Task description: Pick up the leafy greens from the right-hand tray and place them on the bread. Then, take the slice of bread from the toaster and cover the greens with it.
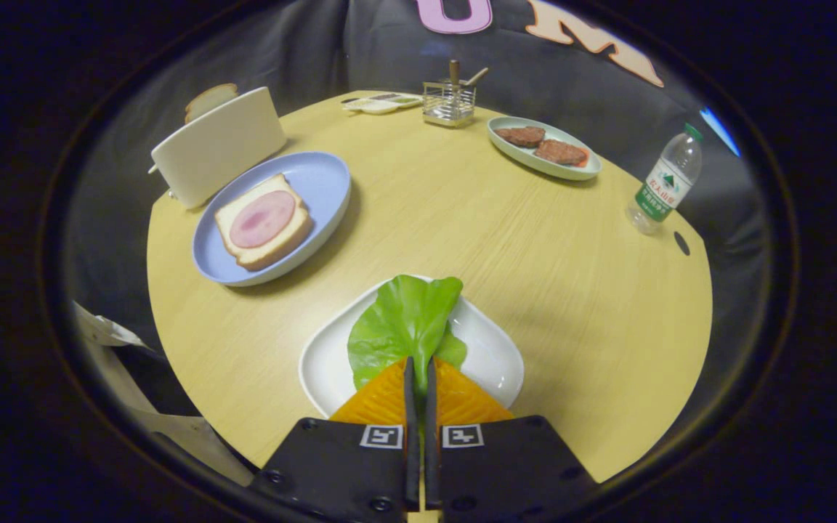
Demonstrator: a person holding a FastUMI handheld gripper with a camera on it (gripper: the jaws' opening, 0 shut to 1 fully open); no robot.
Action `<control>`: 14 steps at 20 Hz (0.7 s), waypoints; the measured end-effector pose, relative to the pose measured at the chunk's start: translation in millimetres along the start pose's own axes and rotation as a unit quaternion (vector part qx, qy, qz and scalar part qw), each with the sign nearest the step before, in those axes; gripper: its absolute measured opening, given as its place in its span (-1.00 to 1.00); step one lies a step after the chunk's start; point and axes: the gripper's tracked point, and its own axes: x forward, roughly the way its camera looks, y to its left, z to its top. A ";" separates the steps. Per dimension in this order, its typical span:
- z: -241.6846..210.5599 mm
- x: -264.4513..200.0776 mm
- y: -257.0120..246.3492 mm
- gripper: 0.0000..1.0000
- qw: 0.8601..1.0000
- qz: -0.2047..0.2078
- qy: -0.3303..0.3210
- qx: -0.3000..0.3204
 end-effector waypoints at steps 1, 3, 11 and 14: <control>4.9 -5.9 6.5 -0.88 1.000 0.005 -0.007 0.006; 14.3 -15.5 15.2 -0.88 1.000 0.005 -0.016 0.009; 60.0 -31.0 72.7 -0.88 0.999 0.020 -0.048 -0.016; 79.2 -31.7 95.1 -0.88 0.997 0.031 -0.059 -0.026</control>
